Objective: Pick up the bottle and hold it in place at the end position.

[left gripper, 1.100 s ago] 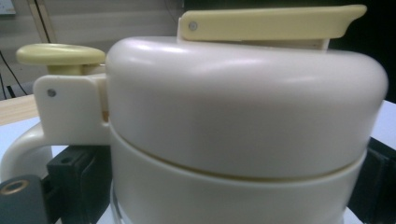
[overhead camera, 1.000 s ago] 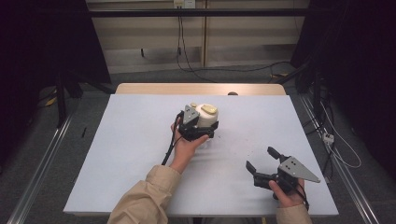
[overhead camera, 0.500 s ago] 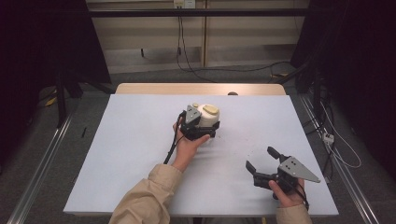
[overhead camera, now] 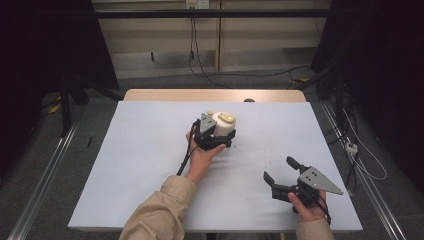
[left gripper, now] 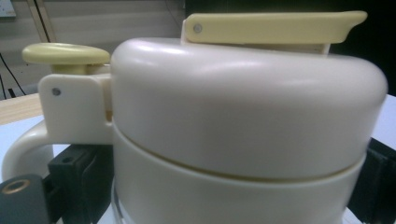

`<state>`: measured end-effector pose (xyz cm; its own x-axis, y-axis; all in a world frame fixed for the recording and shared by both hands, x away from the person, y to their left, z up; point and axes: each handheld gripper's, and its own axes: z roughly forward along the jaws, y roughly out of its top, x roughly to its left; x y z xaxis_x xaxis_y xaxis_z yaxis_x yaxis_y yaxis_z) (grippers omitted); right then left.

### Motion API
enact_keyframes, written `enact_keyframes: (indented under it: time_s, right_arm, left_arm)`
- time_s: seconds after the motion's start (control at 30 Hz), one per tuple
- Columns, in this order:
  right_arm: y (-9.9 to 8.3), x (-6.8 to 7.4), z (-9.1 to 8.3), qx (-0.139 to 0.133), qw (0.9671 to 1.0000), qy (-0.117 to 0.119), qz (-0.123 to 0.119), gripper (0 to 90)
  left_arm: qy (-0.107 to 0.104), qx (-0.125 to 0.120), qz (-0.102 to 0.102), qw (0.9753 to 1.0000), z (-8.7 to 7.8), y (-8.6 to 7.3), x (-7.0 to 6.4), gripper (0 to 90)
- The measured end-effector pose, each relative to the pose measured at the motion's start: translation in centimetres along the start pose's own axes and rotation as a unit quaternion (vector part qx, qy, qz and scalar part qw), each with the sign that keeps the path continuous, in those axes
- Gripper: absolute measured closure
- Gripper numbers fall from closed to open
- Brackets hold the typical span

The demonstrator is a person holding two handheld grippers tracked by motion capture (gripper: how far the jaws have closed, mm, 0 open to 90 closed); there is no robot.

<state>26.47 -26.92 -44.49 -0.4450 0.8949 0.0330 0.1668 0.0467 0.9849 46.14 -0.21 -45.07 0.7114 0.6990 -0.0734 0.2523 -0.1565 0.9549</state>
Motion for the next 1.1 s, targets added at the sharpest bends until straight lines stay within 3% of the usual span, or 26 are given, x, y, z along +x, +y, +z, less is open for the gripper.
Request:
enact_keyframes:
  time_s: [0.23,0.4,0.7,1.1]
  right_arm:
    - [0.1,0.2,0.2,0.002,1.0,0.002,0.0,5.2]
    - [0.2,0.4,0.4,0.003,1.0,0.007,-0.003,5.2]
    - [0.2,0.7,0.9,0.007,0.9999,0.014,-0.006,5.2]
    - [0.3,1.0,1.3,0.014,0.9997,0.019,-0.009,5.2]
  left_arm:
    - [-0.003,0.008,0.018,0.9998,-0.2,0.0,-0.1,6.2]
    - [-0.007,0.012,0.019,0.9997,-0.4,0.0,-0.1,6.1]
    - [-0.007,0.008,0.013,0.9999,-0.8,-0.5,0.0,6.0]
    - [-0.01,-0.002,-0.01,0.9999,-1.3,-1.1,0.3,5.9]
